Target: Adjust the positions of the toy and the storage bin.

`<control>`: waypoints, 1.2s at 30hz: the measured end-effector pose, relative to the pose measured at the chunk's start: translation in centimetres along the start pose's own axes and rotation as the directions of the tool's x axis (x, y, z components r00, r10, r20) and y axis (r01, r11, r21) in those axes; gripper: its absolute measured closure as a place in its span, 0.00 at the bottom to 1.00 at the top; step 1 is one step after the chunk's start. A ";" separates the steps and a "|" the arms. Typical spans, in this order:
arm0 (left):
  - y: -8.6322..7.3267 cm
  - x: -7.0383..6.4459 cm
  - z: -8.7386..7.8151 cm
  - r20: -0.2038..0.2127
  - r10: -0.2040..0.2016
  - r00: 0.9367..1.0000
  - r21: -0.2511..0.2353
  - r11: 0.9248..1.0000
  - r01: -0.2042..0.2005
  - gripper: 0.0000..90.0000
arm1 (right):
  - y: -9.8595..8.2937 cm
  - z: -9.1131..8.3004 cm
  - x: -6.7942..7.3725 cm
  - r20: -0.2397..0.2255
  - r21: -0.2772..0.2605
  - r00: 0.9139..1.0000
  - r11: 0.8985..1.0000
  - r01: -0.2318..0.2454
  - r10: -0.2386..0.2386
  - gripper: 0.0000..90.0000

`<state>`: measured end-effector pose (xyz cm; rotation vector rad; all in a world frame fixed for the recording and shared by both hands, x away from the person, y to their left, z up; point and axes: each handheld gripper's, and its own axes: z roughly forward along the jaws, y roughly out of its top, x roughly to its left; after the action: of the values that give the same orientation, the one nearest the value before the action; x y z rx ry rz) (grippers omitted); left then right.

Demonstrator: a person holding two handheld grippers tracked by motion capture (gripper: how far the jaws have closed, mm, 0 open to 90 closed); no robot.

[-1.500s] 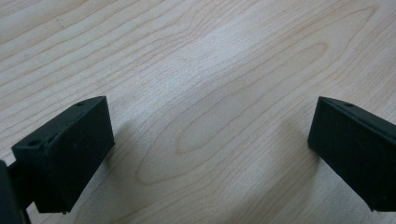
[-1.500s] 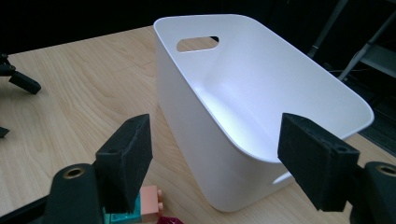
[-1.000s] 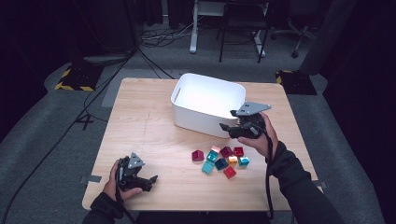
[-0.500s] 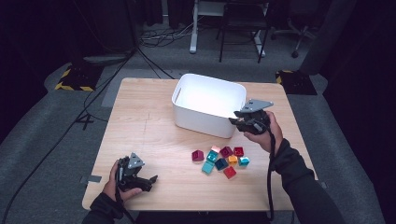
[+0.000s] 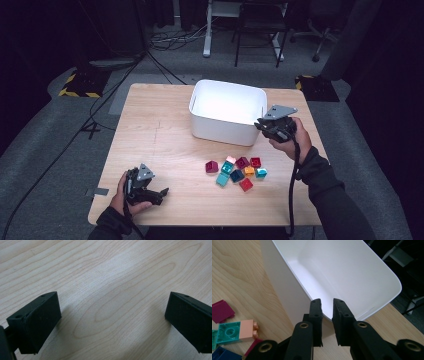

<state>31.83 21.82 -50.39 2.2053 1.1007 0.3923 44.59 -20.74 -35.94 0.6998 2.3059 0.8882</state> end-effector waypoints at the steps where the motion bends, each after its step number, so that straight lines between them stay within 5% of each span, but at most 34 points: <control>1: 0.0 0.0 0.0 0.000 0.000 1.000 0.000 1.000 0.000 0.01 | -0.1 -0.1 -0.2 -0.002 0.006 1.000 1.000 0.006 -0.006 0.87; 10: 0.0 0.0 0.0 0.000 0.000 1.000 0.000 1.000 0.000 0.01 | -1.3 -0.8 -2.2 0.002 0.025 0.999 0.999 -0.044 0.044 0.84; 14: 0.0 0.0 0.0 0.000 0.000 1.000 0.000 1.000 0.000 0.01 | -2.2 -1.5 -3.3 0.069 0.051 0.997 0.998 -0.042 0.038 0.85; 18: 0.0 0.0 0.0 -0.002 -0.003 1.000 0.000 1.000 0.003 0.01 | -3.3 -1.9 -4.1 0.084 0.036 0.992 0.995 -0.096 0.093 0.77; 19: 0.0 0.0 0.1 0.007 -0.007 1.000 0.002 1.000 0.007 0.00 | -3.3 -2.4 -4.3 0.056 -0.027 0.993 0.995 -0.100 0.101 0.76; 20: 0.1 0.0 0.1 0.005 -0.005 1.000 0.004 1.000 0.005 0.00 | -3.1 -2.6 -4.1 0.052 -0.033 0.993 0.994 -0.105 0.107 0.76; 27: 0.1 0.0 0.1 0.006 -0.005 1.000 0.003 1.000 0.005 0.00 | -2.0 -1.6 -3.0 0.001 -0.035 0.998 0.998 -0.060 0.060 0.65; 36: 0.1 0.0 0.1 0.007 -0.004 1.000 0.005 1.000 0.004 0.00 | -0.7 1.5 -1.7 -0.067 -0.009 0.993 0.995 -0.102 0.101 0.57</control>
<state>31.95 21.79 -50.40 2.2072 1.1033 0.3807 46.65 -21.63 -36.83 0.7992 2.3384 0.9849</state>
